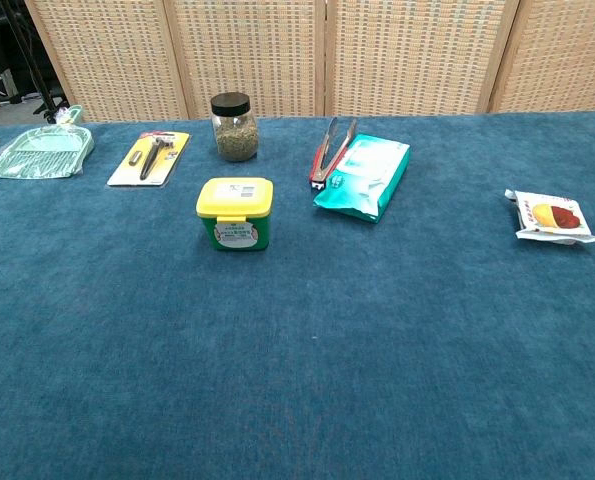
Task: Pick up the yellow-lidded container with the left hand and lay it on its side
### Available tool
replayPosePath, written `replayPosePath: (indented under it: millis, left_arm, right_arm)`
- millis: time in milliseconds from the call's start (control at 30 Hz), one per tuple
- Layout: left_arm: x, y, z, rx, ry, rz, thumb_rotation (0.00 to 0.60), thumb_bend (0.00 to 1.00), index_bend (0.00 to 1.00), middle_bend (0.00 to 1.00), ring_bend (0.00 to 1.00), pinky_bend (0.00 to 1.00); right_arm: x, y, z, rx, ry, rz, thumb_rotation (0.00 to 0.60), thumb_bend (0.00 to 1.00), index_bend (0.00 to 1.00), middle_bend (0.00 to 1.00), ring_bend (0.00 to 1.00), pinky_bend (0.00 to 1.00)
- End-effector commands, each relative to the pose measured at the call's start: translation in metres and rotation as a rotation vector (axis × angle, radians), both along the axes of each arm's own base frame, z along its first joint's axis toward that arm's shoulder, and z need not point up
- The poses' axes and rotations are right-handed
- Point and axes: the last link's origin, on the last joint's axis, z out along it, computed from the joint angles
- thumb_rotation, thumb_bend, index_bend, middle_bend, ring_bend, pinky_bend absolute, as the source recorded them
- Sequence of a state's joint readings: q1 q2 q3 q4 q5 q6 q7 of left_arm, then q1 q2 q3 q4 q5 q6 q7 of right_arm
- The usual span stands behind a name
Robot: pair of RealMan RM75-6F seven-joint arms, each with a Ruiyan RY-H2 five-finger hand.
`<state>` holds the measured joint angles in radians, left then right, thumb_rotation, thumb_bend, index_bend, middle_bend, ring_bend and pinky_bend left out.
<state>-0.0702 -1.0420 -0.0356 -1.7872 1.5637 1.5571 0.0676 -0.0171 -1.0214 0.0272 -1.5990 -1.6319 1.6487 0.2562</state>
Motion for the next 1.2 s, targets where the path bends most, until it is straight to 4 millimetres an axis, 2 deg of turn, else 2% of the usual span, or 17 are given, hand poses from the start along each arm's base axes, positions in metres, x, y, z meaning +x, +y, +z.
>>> replayPosePath:
  millis: [33,300,400,467,633,733,867,967,1200]
  left_arm:
    - [0.000,0.000,0.000,-0.001,0.000,0.000,0.600,0.00,0.00,0.00,0.00,0.00]
    - [-0.001,0.007,-0.007,-0.034,0.014,-0.002,0.600,0.00,0.00,0.00,0.00,0.00]
    - [0.004,0.025,-0.014,-0.050,0.003,-0.040,0.600,0.00,0.00,0.00,0.00,0.00]
    - [0.009,0.045,-0.022,-0.087,-0.002,-0.062,0.600,0.00,0.00,0.00,0.00,0.00]
    - [0.042,0.092,-0.045,-0.194,0.002,-0.153,0.600,0.00,0.00,0.00,0.00,0.00]
    - [0.063,0.120,-0.069,-0.258,0.025,-0.189,0.600,0.00,0.00,0.00,0.00,0.00]
    - [0.085,0.146,-0.095,-0.303,0.064,-0.204,0.600,0.00,0.00,0.00,0.00,0.00]
    - [0.102,0.159,-0.113,-0.344,0.073,-0.229,0.600,0.00,0.00,0.00,0.00,0.00]
    - [0.127,0.173,-0.148,-0.423,0.061,-0.250,0.600,0.00,0.00,0.00,0.00,0.00]
  right_arm:
    - [0.000,0.000,0.000,0.001,-0.001,-0.001,0.600,0.00,0.02,0.00,0.00,0.00]
    - [0.001,0.002,0.001,0.003,-0.017,0.006,0.600,0.00,0.02,0.00,0.00,0.00]
    - [0.000,0.000,0.002,0.006,-0.021,0.001,0.600,0.00,0.02,0.00,0.00,0.00]
    - [-0.001,-0.001,0.001,0.012,-0.024,-0.003,0.600,0.00,0.02,0.00,0.00,0.00]
    - [-0.002,-0.003,0.004,0.004,-0.035,-0.008,0.600,0.00,0.02,0.00,0.00,0.00]
    - [-0.004,-0.005,0.006,0.002,-0.044,-0.020,0.600,0.00,0.02,0.00,0.00,0.00]
    - [-0.007,-0.007,0.009,-0.001,-0.055,-0.032,0.600,0.00,0.02,0.00,0.00,0.00]
    - [-0.009,-0.009,0.012,-0.004,-0.072,-0.040,0.600,0.00,0.02,0.00,0.00,0.00]
    - [-0.014,-0.011,0.019,-0.018,-0.097,-0.054,0.600,0.00,0.02,0.00,0.00,0.00]
